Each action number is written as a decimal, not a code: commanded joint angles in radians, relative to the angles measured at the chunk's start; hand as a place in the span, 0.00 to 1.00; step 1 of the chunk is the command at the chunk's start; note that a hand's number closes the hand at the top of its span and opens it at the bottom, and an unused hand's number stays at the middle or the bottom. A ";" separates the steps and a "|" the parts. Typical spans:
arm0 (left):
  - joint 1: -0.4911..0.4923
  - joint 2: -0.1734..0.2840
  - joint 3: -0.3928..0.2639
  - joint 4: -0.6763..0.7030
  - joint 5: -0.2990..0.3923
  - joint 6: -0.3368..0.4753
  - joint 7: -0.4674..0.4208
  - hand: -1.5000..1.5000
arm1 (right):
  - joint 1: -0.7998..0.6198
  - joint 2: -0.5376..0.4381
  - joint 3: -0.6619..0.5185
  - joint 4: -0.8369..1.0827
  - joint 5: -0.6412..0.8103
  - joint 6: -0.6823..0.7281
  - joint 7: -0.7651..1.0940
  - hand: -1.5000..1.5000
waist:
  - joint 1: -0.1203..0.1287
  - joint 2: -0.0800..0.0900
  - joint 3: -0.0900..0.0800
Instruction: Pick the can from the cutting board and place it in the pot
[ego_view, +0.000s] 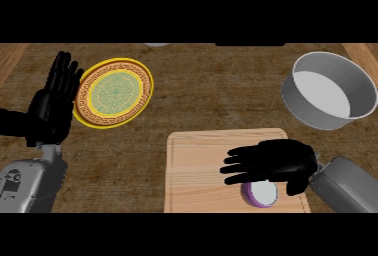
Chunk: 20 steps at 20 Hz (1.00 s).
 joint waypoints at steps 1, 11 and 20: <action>0.039 -0.038 -0.027 -0.036 -0.040 0.016 -0.007 0.50 | 0.017 0.086 0.009 0.040 0.081 0.025 -0.008 0.00 | 0.002 0.000 0.000; 0.032 -0.024 0.017 -0.006 -0.026 -0.037 -0.025 0.50 | 0.057 0.097 0.082 0.013 0.172 -0.013 -0.133 1.00 | 0.003 -0.001 0.000; 0.021 -0.016 0.051 -0.028 -0.025 -0.041 0.022 0.50 | 0.153 0.160 0.085 -0.019 0.223 -0.130 -0.158 1.00 | -0.002 -0.001 0.000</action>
